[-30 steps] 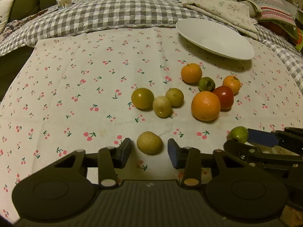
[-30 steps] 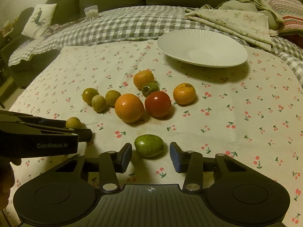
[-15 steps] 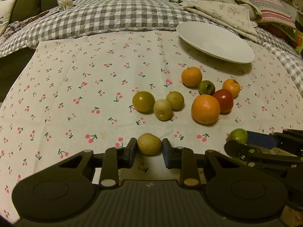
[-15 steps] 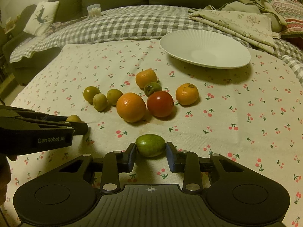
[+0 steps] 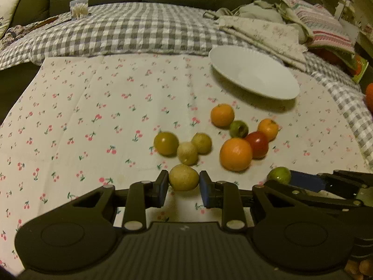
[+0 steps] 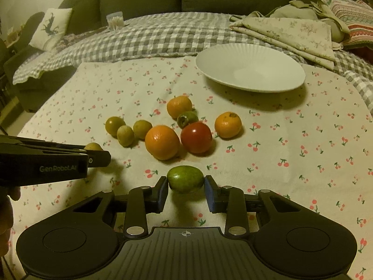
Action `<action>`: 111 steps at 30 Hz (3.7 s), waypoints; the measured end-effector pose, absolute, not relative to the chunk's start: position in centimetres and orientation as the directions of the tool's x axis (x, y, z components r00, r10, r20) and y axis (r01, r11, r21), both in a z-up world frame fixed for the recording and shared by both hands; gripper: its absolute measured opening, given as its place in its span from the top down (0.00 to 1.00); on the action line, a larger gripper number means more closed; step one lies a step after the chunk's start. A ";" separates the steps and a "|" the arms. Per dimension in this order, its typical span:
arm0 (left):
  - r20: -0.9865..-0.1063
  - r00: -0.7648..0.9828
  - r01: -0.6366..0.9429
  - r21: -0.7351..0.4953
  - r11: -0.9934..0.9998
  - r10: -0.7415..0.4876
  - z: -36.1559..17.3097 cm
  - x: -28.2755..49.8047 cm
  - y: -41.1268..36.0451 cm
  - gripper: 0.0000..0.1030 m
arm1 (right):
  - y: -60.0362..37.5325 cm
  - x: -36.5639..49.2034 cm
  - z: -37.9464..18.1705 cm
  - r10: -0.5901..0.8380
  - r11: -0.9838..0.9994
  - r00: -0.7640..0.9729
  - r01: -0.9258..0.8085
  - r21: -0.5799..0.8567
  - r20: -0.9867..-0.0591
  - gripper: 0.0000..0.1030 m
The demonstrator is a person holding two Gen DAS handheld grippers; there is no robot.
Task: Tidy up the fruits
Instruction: 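Carry both held fruits up and over to the white plate, then open both tools to drop the fruits onto the white plate, then move both tools back down to the remaining fruit group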
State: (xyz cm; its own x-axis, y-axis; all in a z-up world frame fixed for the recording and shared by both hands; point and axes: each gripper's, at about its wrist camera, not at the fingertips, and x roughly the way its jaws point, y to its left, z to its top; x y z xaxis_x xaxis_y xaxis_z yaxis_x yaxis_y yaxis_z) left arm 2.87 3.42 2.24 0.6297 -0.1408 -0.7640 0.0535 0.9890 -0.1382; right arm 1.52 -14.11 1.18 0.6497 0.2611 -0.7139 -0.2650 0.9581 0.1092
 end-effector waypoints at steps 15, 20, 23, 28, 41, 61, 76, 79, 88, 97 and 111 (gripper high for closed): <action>-0.667 0.720 0.147 -0.120 0.982 -0.190 4.8 4.8 1.9 0.74 | -15.9 2.7 3.5 0.248 0.966 0.687 -0.230 0.118 -0.683 0.69; -0.650 0.729 0.186 -0.115 0.976 -0.215 5.0 6.4 0.8 0.74 | -16.9 4.1 4.5 0.236 0.970 0.692 -0.211 0.121 -0.682 0.69; -0.639 0.737 0.212 -0.090 0.973 -0.220 4.8 7.4 -0.3 0.74 | -17.8 5.4 5.0 0.218 0.975 0.698 -0.185 0.122 -0.682 0.69; -0.605 0.750 0.270 -0.088 0.959 -0.267 4.9 9.2 -2.1 0.74 | -19.7 7.6 5.5 0.196 0.981 0.705 -0.133 0.145 -0.681 0.69; -0.571 0.750 0.373 -0.051 0.926 -0.334 3.6 15.9 -5.4 0.74 | -22.4 13.8 4.7 0.174 0.984 0.731 -0.099 0.149 -0.660 0.69; -0.582 0.748 0.357 -0.054 0.932 -0.320 1.9 18.2 -5.0 0.57 | -21.9 16.9 2.6 0.187 0.982 0.740 -0.116 0.150 -0.646 0.64; -0.589 0.759 0.258 -0.117 0.959 -0.277 5.9 15.0 -1.2 0.47 | -24.0 15.2 6.0 0.201 0.961 0.745 -0.024 0.276 -0.635 0.50; -0.604 0.755 0.234 -0.115 0.965 -0.255 6.5 13.9 -0.5 0.46 | -24.3 14.3 6.9 0.205 0.955 0.745 -0.011 0.295 -0.635 0.46; -0.666 0.713 0.169 -0.142 0.975 -0.221 7.0 9.9 2.1 0.39 | -24.6 10.2 9.3 0.255 0.936 0.738 -0.027 0.350 -0.625 0.38; -0.734 0.653 0.090 -0.170 0.981 -0.187 5.3 6.9 5.0 0.35 | -23.2 6.3 9.1 0.335 0.917 0.688 -0.082 0.389 -0.644 0.34; -0.781 0.592 -0.049 -0.280 0.959 -0.198 1.6 7.6 7.0 0.38 | -20.8 6.2 6.0 0.302 0.943 0.633 -0.088 0.322 -0.713 0.34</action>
